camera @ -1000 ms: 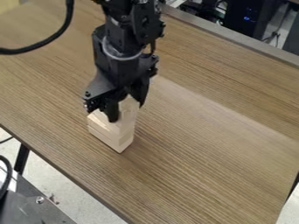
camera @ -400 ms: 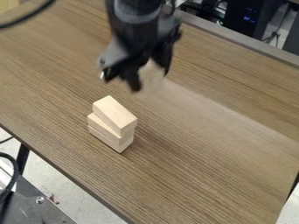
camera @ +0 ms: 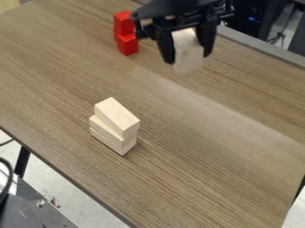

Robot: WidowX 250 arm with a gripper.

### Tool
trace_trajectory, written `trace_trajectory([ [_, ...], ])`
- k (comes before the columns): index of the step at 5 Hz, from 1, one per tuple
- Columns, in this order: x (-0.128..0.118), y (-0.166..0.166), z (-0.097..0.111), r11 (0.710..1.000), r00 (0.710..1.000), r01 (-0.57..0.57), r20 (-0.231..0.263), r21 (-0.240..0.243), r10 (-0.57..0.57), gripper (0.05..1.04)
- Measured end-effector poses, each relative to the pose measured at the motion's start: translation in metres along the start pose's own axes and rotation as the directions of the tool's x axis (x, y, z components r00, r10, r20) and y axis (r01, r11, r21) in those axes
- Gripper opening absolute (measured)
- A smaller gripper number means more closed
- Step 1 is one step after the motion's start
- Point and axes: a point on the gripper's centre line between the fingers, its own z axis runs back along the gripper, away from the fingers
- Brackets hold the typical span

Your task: Remove the white arch from the tower and put in the center of the table

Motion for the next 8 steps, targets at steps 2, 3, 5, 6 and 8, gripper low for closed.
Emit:
trace_trajectory([
  [2, 0.044, 0.003, -0.016, 0.968, 0.965, 0.249, -0.086, -0.016, -0.250, 0.593],
  [3, 0.054, 0.008, -0.021, 0.936, 0.932, 0.349, -0.086, -0.039, -0.351, 0.593],
  [5, 0.056, 0.022, -0.045, 0.807, 0.801, 0.589, -0.109, -0.023, -0.588, 0.593],
  [6, 0.056, 0.030, -0.054, 0.757, 0.748, 0.653, -0.134, -0.027, -0.650, 0.593],
  [8, 0.065, 0.040, -0.071, 0.725, 0.715, 0.688, -0.138, -0.038, -0.685, 0.593],
])
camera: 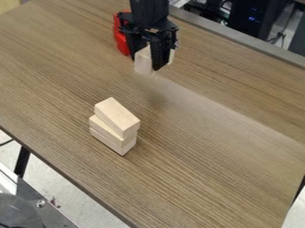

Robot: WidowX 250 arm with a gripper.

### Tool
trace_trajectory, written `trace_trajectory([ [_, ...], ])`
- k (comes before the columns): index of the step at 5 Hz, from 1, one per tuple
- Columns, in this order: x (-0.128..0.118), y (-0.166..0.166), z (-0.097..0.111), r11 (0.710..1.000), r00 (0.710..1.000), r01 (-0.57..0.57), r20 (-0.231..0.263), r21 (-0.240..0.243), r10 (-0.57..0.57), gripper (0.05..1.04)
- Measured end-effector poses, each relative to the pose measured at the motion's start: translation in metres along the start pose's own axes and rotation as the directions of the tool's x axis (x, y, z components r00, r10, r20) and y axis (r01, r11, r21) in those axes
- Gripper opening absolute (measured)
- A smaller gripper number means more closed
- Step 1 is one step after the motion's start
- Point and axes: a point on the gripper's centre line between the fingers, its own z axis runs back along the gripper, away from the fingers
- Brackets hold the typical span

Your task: Remove the white arch from the tower and put in the center of the table

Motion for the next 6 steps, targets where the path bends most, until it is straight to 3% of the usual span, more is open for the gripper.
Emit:
trace_trajectory([
  [3, 0.000, 0.003, -0.034, 1.000, 0.998, 0.019, -0.053, 0.007, -0.019, 0.593],
  [6, 0.001, 0.011, -0.043, 0.998, 0.996, 0.059, -0.068, 0.030, -0.057, 0.592],
])
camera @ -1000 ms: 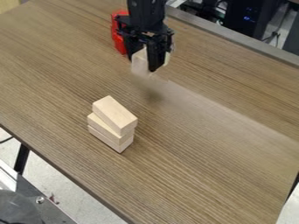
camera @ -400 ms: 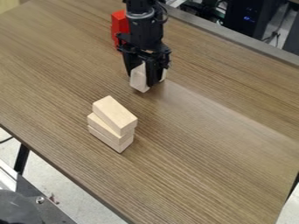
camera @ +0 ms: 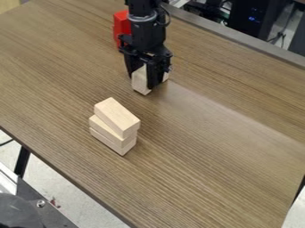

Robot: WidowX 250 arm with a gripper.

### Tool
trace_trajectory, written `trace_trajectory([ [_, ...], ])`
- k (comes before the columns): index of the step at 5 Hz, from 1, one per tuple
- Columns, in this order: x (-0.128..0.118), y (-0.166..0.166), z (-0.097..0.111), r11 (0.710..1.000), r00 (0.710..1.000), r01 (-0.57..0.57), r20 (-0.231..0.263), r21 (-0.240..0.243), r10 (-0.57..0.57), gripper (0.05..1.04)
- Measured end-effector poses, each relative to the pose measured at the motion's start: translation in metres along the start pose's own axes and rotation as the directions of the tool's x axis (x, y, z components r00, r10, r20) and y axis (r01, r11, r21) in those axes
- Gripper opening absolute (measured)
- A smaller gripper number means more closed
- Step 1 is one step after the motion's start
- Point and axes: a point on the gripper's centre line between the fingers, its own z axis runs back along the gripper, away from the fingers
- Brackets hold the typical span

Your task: Remove the white arch from the tower and put in the center of the table

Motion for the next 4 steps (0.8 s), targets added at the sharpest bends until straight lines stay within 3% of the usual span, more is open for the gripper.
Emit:
trace_trajectory([
  [1, -0.001, 0.003, -0.002, 1.000, 1.000, -0.007, -0.024, -0.018, 0.007, 0.644],
  [2, -0.001, 0.001, -0.002, 0.999, 1.000, 0.000, -0.025, -0.035, -0.001, 0.934],
  [3, -0.004, -0.004, 0.015, 0.998, 1.000, 0.013, 0.004, -0.057, -0.013, 1.002],
  [4, -0.011, -0.006, 0.052, 0.998, 0.997, 0.010, 0.083, -0.068, -0.004, 0.999],
])
